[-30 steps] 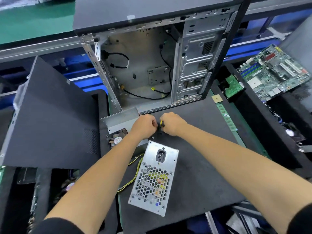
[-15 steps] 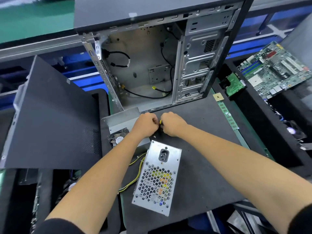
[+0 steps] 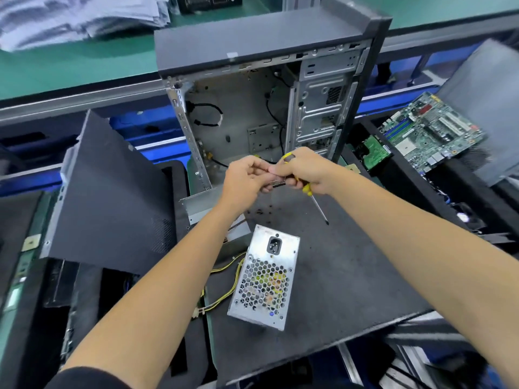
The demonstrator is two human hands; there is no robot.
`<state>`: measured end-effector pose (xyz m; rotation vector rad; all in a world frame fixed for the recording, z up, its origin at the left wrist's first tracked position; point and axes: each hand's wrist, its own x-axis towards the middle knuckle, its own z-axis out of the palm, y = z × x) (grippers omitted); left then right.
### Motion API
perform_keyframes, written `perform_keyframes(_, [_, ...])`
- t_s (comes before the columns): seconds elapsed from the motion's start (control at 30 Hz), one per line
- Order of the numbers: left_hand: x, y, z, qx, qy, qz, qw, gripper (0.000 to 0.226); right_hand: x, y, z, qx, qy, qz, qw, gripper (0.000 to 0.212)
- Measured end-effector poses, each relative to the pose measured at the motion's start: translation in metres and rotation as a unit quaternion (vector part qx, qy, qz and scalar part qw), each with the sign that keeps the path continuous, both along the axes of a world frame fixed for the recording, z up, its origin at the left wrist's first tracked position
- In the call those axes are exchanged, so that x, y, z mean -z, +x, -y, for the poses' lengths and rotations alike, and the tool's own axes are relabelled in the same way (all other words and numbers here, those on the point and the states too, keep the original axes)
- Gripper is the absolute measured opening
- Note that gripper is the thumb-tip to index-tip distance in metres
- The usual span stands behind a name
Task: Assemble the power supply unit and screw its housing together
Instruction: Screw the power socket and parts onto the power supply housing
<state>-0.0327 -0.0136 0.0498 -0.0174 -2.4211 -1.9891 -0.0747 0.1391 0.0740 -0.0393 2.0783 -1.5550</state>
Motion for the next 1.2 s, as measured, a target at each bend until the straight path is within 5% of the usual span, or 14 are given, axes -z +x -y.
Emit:
perform_keyframes(0.37, [-0.017,0.047,-0.011,0.049,-0.012,0.014,0.999,0.018,-0.039,0.038,-0.004,0.157,-0.029,-0.190,0.969,0.031])
perform_keyframes(0.63, [-0.007,0.074,-0.011,0.124,-0.065,0.059,0.988,0.015,-0.060,0.058,-0.006,0.130,0.009,-0.297,0.946,0.051])
perform_keyframes(1.2, [-0.013,0.082,-0.007,0.132,-0.048,0.063,0.988,0.010,-0.059,0.069,-0.001,0.121,0.042,-0.384,0.914,0.044])
